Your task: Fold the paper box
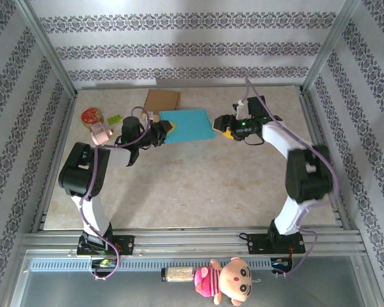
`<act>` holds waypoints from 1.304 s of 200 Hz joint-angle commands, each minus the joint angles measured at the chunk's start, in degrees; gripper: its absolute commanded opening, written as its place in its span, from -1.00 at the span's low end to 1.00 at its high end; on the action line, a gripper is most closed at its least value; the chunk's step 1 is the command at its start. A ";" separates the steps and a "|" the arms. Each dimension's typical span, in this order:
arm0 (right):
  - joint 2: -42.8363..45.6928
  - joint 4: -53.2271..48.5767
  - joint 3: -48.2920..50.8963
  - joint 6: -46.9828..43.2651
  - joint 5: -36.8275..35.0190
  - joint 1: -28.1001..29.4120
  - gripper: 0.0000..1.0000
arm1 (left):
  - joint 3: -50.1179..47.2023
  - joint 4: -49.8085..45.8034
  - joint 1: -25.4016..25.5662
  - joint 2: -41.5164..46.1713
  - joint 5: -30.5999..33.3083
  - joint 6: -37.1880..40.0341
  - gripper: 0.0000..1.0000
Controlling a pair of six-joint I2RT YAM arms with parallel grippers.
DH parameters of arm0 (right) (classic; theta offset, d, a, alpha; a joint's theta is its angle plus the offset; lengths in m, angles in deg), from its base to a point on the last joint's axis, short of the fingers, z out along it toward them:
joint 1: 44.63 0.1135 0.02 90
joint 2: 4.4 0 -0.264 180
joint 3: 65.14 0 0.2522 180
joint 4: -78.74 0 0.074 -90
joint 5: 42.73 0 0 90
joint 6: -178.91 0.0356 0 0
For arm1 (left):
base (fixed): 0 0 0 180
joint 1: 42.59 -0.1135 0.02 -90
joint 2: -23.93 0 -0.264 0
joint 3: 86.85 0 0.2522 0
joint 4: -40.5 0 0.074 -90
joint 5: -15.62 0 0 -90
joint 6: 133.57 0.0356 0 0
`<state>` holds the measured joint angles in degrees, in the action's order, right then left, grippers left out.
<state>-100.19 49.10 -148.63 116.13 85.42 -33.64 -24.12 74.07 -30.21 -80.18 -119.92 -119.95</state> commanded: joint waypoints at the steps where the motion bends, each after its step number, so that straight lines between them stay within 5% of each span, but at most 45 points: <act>1: 14.48 1.30 4.36 -19.25 -20.08 10.86 0.63 | -1.43 -5.94 0.18 6.55 1.94 -1.52 -0.54; 21: 22.78 9.29 13.20 -49.27 -33.06 24.27 0.73 | -1.80 -9.98 0.16 11.46 3.42 -1.55 -0.57; 39: 25.10 26.45 23.38 -74.19 -41.29 33.00 0.95 | -0.34 -15.90 0.45 14.92 3.86 0.49 -0.57; 83: 15.40 43.62 20.80 -88.00 -50.81 32.12 0.96 | 1.04 -21.19 0.80 19.83 4.56 0.30 -0.57; 129: 5.46 49.58 16.05 -89.95 -50.74 29.41 0.81 | 0.83 -21.13 1.15 22.82 3.84 -3.33 -0.57; 163: 3.27 53.48 15.80 -91.40 -51.13 29.68 0.16 | -0.27 -18.91 1.19 25.56 3.11 -7.59 -0.57; 189: 5.96 51.36 17.60 -91.33 -49.10 30.12 -0.11 | -0.67 -17.95 1.20 27.06 3.87 -9.51 -0.53; 231: 15.09 37.33 19.31 -80.70 -45.33 30.08 -0.38 | 2.46 -15.53 1.24 26.09 3.24 -9.15 -0.09; 261: 21.27 10.63 12.55 -69.69 -31.15 26.42 -0.38 | 4.41 -13.89 0.07 27.30 5.10 -3.52 0.47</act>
<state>-84.01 82.06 -130.10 34.69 40.55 -4.73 -23.13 55.40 -28.78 -54.76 -117.23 -128.56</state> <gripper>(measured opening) 0.309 0.676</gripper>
